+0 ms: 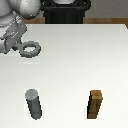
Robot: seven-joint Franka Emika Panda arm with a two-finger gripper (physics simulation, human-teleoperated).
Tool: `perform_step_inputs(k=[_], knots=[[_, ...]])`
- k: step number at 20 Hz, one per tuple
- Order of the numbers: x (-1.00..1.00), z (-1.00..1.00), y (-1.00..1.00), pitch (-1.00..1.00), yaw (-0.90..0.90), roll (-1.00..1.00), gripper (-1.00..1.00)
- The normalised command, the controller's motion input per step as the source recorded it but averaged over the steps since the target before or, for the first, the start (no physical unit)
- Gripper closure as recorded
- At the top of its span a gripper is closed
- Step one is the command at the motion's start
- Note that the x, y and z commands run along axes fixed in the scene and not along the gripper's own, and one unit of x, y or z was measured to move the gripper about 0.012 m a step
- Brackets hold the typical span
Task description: Put the loop with the handle onto the peg.
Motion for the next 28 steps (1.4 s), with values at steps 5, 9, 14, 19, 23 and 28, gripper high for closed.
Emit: perform_step_inputs(k=[5,9,14,19,23,28], knots=[[0.0,1.0,0.0,0.0,0.0,0.0,1.0],[0.05,0.5,0.0,0.0,0.0,0.0,1.0],[1.0,0.0,0.0,0.0,0.0,0.0,1.0],[1.0,0.0,0.0,0.0,0.0,0.0,1.0],[0.5,0.38,0.0,0.0,0.0,0.0,1.0],[0.0,0.6,0.0,0.0,0.0,0.0,1.0]])
